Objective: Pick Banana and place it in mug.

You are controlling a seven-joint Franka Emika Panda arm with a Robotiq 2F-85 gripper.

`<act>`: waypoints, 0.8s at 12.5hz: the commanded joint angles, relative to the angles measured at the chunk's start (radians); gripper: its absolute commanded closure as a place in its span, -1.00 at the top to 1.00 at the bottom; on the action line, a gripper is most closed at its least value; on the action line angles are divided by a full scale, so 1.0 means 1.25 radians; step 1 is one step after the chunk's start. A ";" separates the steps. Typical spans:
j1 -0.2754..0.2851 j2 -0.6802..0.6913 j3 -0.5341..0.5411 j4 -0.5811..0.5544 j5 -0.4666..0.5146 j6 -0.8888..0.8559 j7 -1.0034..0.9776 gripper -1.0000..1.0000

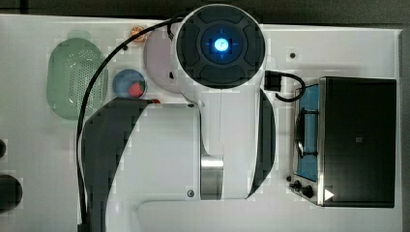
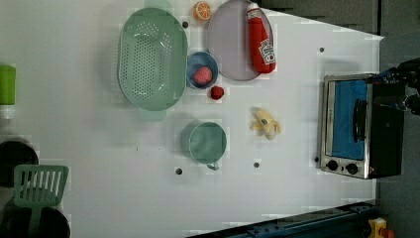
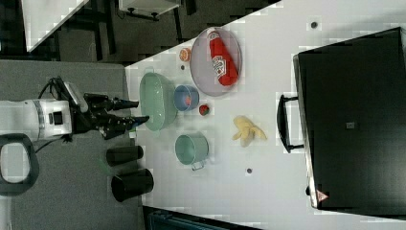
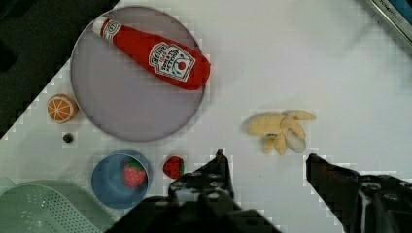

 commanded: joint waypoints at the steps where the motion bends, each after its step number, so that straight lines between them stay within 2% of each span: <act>1: -0.016 -0.253 -0.033 -0.133 -0.032 -0.136 0.026 0.59; 3: -0.016 -0.252 -0.033 -0.135 -0.032 -0.136 0.026 0.99; 6: -0.016 -0.238 -0.033 -0.180 -0.032 -0.101 0.026 1.00; 8: -0.015 -0.219 -0.032 -0.241 -0.032 -0.022 0.002 1.00; 10: -0.015 -0.191 -0.032 -0.315 -0.032 0.086 -0.089 1.00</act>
